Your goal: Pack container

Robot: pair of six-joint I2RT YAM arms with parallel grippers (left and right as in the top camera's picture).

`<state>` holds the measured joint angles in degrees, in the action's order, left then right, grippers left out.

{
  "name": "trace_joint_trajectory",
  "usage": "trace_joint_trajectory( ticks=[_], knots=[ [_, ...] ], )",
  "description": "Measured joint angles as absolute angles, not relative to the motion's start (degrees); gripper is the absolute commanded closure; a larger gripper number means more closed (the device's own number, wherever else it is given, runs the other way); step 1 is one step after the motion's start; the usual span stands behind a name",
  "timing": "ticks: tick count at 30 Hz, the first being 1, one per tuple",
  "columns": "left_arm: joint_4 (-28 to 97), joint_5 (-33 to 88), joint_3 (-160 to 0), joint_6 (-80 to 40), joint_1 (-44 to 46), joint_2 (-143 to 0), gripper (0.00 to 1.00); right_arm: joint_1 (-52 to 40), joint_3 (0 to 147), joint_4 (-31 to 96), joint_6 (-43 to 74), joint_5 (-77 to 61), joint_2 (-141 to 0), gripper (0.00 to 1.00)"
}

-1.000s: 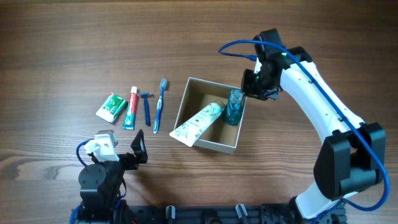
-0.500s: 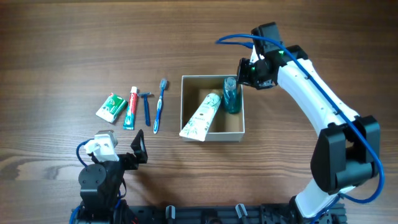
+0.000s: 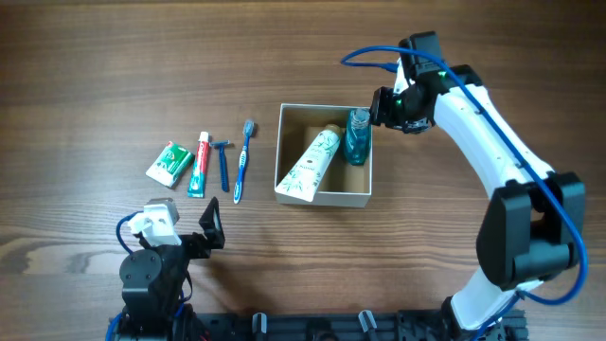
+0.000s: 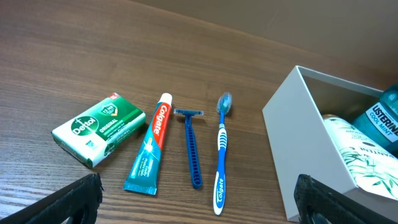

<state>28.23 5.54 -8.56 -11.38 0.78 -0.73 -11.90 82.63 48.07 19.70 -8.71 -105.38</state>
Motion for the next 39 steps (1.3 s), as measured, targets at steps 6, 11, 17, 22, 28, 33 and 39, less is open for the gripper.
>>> trace_joint_trajectory(
  ticks=[6,11,17,22,28,33,39],
  knots=[
    [28.23,5.54,-8.56,-11.38,0.78,-0.73,0.00,-12.12,85.54,52.71,18.94,-9.98,-89.25,0.49],
    [28.23,5.54,-8.56,-11.38,0.78,-0.73,0.00,-20.49,86.46,59.59,18.15,-13.10,-83.46,0.40],
    [28.23,5.54,-8.56,-11.38,0.78,-0.73,0.00,-38.35,85.06,62.76,12.21,-10.39,-84.14,0.37],
    [28.23,5.56,-8.56,-11.38,0.78,-0.73,0.00,-42.89,81.08,62.81,4.34,-6.44,-88.97,0.38],
    [28.23,5.54,-8.56,-11.38,0.78,-0.73,0.00,-43.57,80.58,59.64,-8.78,-3.05,-96.12,0.37],
    [28.23,5.56,-8.56,-11.40,0.78,-0.73,0.00,-45.06,80.58,57.54,-13.17,-1.63,-98.54,0.34],
    [28.23,5.54,-8.56,-11.38,0.78,-0.73,0.00,-49.23,80.58,57.49,-13.85,-0.51,-98.54,0.33]
  ],
)
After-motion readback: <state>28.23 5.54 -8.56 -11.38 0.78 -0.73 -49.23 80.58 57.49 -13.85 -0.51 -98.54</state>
